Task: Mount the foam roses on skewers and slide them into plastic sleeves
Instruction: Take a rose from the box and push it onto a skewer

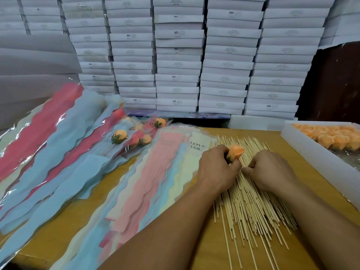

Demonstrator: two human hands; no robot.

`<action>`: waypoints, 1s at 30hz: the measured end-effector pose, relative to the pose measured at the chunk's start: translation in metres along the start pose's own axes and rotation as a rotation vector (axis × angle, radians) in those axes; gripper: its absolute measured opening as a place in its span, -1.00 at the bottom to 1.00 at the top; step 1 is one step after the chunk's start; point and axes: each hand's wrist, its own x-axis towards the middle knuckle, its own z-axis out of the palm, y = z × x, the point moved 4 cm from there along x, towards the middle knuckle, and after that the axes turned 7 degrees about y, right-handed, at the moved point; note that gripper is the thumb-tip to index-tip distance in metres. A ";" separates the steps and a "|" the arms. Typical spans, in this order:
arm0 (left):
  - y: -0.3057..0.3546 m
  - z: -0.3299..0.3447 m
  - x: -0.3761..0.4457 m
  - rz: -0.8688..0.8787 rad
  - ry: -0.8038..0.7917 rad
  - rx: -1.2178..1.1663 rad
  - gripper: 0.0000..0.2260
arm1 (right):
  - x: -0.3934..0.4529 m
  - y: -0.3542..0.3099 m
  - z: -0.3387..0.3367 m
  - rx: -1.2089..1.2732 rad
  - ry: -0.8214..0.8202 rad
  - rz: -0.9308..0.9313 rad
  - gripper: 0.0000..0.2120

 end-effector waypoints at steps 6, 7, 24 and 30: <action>0.000 0.001 0.000 -0.010 -0.012 -0.006 -0.89 | 0.001 0.008 -0.003 0.081 -0.083 0.126 -0.58; -0.001 0.001 0.000 -0.011 -0.014 -0.003 -0.89 | 0.002 0.009 -0.003 0.091 -0.090 0.140 -0.60; 0.002 -0.001 0.000 -0.023 -0.032 -0.002 -0.87 | 0.005 0.037 0.003 0.950 -0.170 0.367 -0.71; 0.001 0.000 -0.001 -0.028 -0.032 0.010 -0.87 | 0.003 0.034 0.002 1.142 -0.273 0.387 -0.88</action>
